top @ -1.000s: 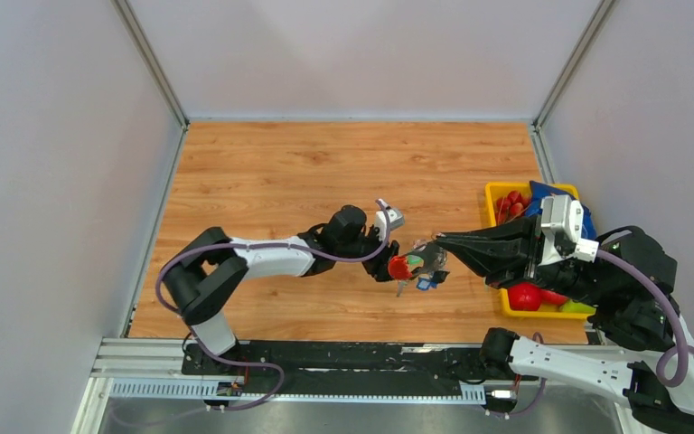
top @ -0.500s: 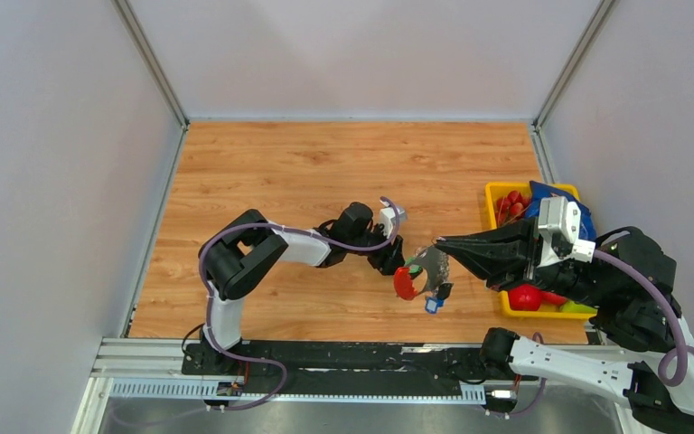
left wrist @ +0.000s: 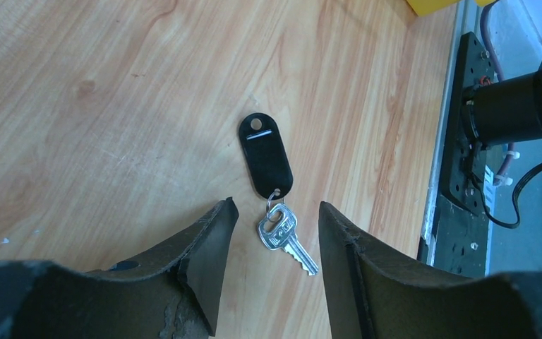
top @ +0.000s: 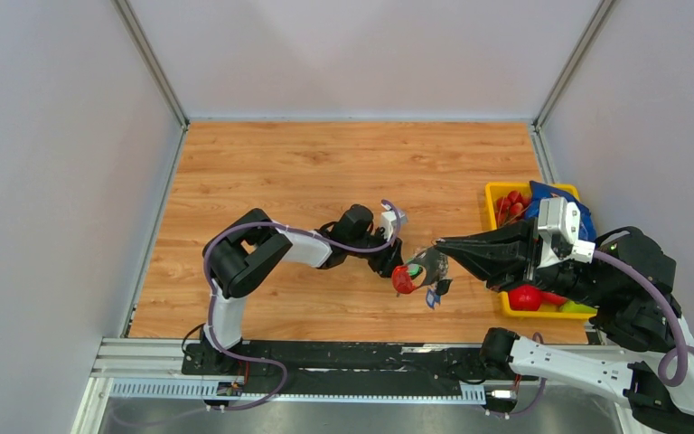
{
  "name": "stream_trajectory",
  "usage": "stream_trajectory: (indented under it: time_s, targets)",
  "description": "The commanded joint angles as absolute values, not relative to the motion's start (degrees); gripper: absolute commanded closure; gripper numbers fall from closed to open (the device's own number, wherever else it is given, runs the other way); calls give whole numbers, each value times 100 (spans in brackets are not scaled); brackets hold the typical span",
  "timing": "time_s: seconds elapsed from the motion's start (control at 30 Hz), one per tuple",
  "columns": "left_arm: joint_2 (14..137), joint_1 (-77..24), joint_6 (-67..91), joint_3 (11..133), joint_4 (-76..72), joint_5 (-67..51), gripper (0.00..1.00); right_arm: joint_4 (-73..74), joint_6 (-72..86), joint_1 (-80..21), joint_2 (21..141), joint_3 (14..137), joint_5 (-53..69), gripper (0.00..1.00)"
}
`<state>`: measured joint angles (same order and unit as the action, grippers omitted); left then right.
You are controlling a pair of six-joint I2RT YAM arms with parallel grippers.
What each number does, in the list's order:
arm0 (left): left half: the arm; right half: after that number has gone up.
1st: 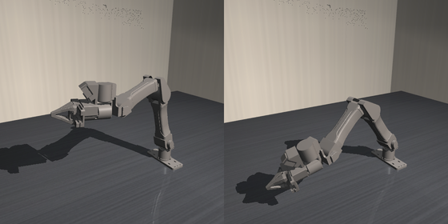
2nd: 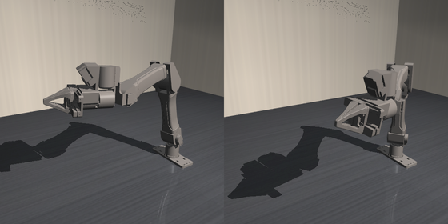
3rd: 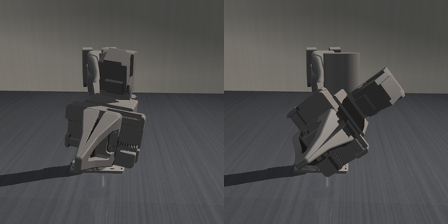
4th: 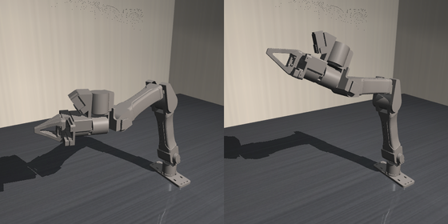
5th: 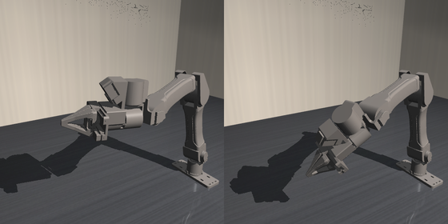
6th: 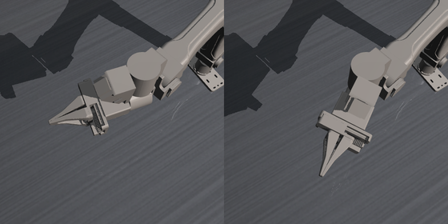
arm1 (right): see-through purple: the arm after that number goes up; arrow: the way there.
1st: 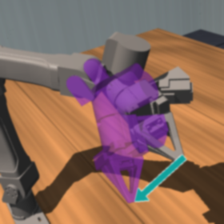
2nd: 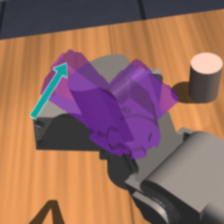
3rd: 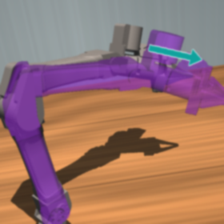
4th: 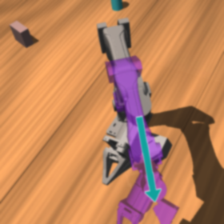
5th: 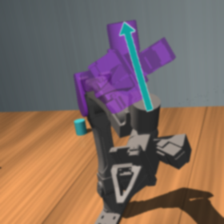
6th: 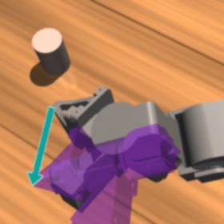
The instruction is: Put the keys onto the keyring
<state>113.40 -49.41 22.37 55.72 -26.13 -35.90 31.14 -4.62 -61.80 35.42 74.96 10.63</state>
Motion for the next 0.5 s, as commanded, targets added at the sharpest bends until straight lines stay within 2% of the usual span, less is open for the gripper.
stream_trajectory:
  time_s: [0.0, 0.47]
  targets:
    - [11397, -4963, 2275, 5473, -2942, -3825, 44, 2988, -458, -6170, 3533, 7559, 1144, 100]
    - [11584, -5076, 2372, 5445, -3028, -3862, 47, 2947, -396, -6172, 3509, 7475, 1227, 100]
